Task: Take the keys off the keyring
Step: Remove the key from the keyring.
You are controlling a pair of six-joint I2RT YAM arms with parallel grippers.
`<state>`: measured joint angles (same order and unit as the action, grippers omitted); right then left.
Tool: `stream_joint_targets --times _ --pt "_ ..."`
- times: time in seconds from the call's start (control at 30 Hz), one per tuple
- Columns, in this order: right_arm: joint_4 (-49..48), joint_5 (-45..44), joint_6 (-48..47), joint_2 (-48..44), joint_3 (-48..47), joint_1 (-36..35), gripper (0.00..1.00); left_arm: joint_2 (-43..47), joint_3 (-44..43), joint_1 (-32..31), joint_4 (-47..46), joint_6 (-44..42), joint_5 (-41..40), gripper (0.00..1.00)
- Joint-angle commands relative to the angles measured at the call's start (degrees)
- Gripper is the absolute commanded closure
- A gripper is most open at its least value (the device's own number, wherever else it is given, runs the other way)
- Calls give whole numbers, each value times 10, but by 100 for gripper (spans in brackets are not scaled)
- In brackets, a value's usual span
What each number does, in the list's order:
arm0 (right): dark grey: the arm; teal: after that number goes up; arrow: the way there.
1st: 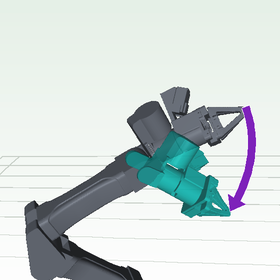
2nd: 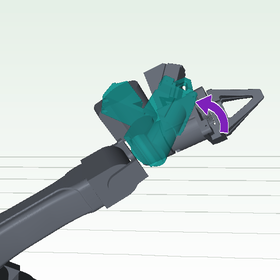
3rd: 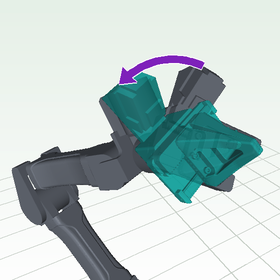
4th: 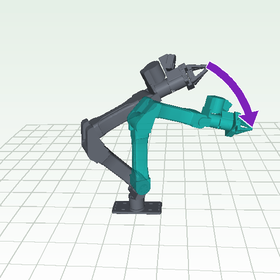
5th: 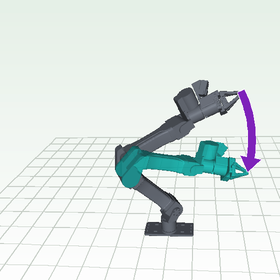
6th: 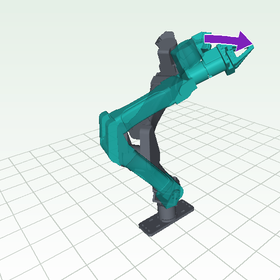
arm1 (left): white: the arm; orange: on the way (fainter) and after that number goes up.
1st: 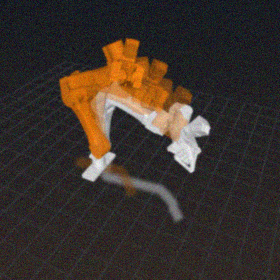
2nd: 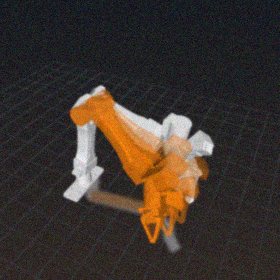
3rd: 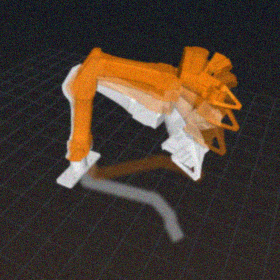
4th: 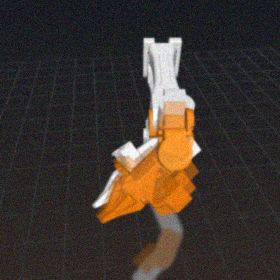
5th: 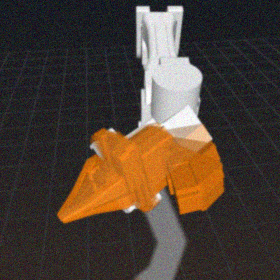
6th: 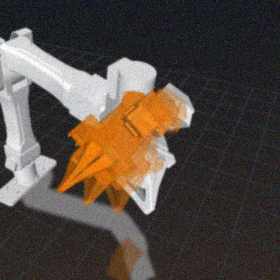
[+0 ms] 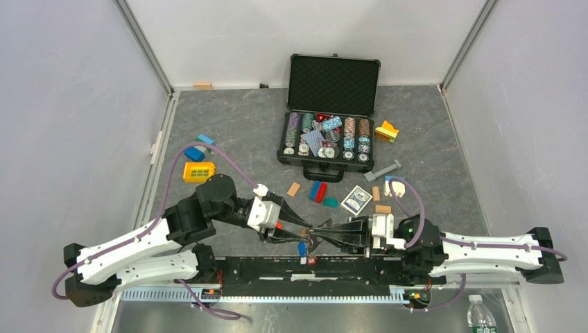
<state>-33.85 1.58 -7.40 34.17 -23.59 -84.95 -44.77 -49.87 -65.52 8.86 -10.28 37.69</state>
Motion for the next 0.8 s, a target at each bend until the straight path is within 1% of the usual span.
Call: stream_joint_targets --times 0.0,0.1,0.27,0.53,0.67,0.77 --pt "-49 8 -3 -9 -7 0 100 1 3 -2 -13 16 4 56" --pt "-50 9 -3 -10 -6 0 100 3 4 -3 -9 14 -2 56" --pt "-52 9 -2 -11 -3 0 100 2 6 -3 -4 15 -7 65" --pt "-53 10 -2 -14 0 0 100 7 6 -3 5 11 -15 75" --pt "-54 10 -2 -14 0 0 100 8 6 -3 5 13 -16 76" --pt "-54 11 -2 -16 1 0 100 5 6 -3 5 13 -16 83"
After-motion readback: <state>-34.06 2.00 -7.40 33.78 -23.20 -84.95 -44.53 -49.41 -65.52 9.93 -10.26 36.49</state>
